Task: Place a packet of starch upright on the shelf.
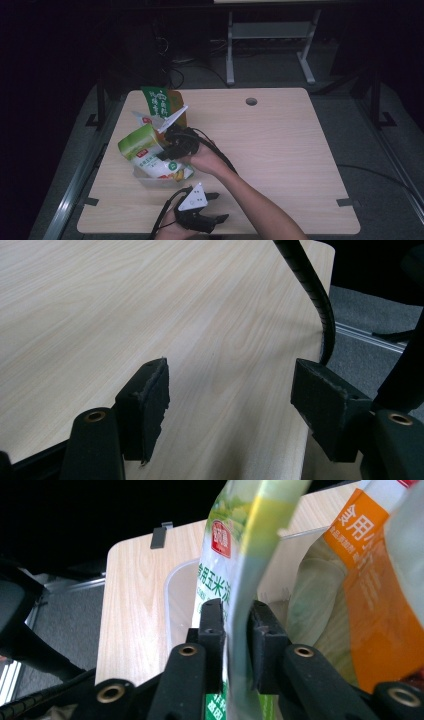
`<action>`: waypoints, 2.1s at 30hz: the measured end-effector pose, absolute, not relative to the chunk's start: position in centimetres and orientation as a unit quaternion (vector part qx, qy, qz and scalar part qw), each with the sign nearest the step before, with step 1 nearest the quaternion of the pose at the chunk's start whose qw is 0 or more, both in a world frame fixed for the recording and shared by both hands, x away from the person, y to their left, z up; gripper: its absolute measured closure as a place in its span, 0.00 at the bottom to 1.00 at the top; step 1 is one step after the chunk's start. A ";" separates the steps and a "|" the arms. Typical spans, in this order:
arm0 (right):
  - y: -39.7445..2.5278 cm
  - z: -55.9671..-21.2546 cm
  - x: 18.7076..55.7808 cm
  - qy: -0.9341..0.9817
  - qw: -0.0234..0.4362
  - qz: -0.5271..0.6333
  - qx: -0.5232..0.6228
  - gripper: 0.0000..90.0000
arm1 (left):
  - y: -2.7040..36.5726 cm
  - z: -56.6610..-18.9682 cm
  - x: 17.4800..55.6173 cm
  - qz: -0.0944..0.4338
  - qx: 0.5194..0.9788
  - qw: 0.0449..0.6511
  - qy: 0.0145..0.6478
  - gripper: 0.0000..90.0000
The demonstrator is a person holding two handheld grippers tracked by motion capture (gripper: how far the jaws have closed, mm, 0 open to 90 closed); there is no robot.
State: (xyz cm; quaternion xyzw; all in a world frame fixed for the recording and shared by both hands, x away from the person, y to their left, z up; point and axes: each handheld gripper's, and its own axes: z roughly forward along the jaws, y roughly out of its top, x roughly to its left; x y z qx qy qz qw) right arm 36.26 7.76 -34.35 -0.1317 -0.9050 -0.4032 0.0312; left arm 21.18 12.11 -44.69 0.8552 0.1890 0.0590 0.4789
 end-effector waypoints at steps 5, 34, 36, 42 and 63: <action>8.9 -33.6 36.9 -0.911 0.040 -0.390 -0.127 0.74 | 12.1 -44.7 21.1 0.055 0.853 0.483 0.192 0.34; 9.7 -32.9 36.6 -0.861 0.066 -0.456 -0.216 1.00 | 12.0 -44.5 20.5 0.057 0.857 0.480 0.178 0.35; 9.5 -34.2 37.0 -0.853 0.081 -0.461 -0.232 0.99 | 12.0 -44.5 20.4 0.059 0.857 0.481 0.175 0.35; 9.2 -35.5 37.3 -0.854 0.084 -0.460 -0.229 0.93 | 12.2 -44.4 20.4 0.057 0.857 0.481 0.177 0.34; 7.0 -37.2 35.7 -0.943 0.033 -0.299 -0.143 0.89 | 11.6 -44.7 20.2 0.056 0.857 0.481 0.174 0.35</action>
